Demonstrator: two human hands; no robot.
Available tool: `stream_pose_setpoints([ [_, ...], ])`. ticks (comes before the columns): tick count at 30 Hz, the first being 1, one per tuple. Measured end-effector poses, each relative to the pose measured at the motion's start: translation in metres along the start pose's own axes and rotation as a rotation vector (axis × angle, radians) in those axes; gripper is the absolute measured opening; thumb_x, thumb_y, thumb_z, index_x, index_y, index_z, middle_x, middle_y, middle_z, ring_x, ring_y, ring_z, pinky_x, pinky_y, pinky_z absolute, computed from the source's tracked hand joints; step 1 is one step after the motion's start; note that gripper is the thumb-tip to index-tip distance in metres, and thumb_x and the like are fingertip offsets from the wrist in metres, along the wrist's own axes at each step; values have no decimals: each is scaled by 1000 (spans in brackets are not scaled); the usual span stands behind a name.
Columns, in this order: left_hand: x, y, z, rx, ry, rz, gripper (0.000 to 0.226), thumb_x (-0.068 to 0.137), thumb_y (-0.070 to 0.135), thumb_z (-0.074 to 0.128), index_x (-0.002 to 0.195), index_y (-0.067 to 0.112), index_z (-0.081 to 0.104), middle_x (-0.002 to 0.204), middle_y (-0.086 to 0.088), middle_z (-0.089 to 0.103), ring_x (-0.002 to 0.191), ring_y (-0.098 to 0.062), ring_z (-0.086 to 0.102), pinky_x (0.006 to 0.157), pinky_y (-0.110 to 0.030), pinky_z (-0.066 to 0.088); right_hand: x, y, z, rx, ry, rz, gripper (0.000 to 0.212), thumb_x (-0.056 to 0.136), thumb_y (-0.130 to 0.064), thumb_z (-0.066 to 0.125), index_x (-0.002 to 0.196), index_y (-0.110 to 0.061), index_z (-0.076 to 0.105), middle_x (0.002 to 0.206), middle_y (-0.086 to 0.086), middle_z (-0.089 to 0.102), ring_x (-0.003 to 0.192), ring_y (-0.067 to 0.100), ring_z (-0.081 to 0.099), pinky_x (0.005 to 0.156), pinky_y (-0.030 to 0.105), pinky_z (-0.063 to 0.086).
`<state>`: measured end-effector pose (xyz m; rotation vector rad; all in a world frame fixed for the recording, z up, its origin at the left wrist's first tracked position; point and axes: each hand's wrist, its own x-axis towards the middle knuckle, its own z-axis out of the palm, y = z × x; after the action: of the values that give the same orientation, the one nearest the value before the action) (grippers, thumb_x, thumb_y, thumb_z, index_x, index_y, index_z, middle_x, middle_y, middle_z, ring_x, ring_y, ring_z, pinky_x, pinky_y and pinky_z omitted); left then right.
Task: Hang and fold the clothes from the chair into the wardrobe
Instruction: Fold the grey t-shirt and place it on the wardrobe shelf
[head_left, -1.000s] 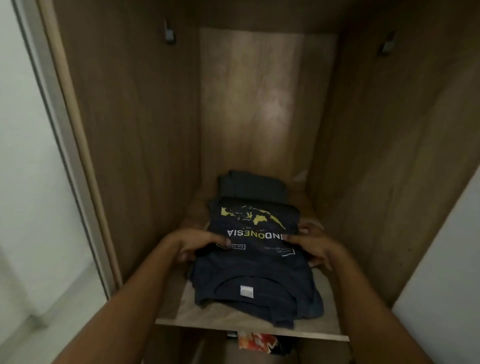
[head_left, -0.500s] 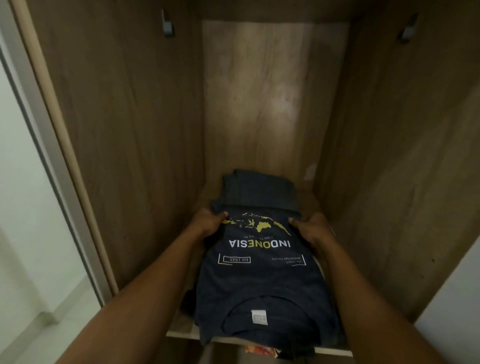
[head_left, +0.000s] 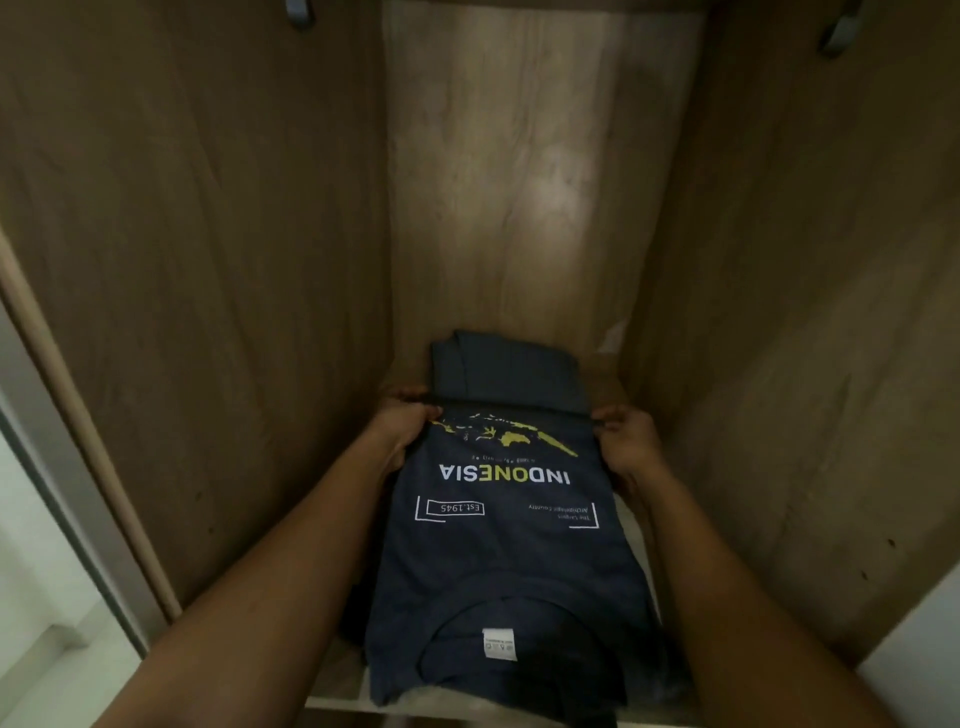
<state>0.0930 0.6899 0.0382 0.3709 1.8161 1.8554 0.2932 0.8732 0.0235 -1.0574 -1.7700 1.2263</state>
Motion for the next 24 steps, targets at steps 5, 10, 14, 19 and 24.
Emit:
stream_pose_setpoints([
  [5,21,-7,1,298,-18,123,58,84,-1,73,137,7,50,139,-12,55,120,-27,58,92,-28,48,6,-2,5,-19,-18,-31,22,89,8,57,92,-13,63,99,13,69,88,24,64,75,26,55],
  [10,7,1,-9,565,136,238,81,77,32,84,143,10,42,135,-10,57,119,-29,57,99,-39,49,-5,-4,-7,-228,-20,-76,42,88,-10,70,128,-4,57,117,12,68,110,28,63,91,29,48],
  [14,-25,1,-22,775,-65,114,52,77,38,83,115,8,63,113,-5,66,91,-20,63,75,-29,50,-42,2,-19,-310,-158,21,38,87,-26,75,118,-9,62,113,10,69,99,24,64,89,32,51],
  [19,-62,-12,-41,908,-184,51,64,70,47,86,120,12,66,123,-5,66,104,-21,63,92,-28,50,-94,-7,-36,-352,-307,82,35,87,-34,74,107,-22,49,106,-1,64,86,17,62,74,33,55],
  [24,-121,-16,-59,947,-217,-52,83,66,57,85,128,12,53,124,-4,59,107,-25,61,84,-35,55,-147,-17,-62,-496,-479,260,53,89,-45,69,131,-29,42,97,-10,50,85,15,56,58,33,52],
])
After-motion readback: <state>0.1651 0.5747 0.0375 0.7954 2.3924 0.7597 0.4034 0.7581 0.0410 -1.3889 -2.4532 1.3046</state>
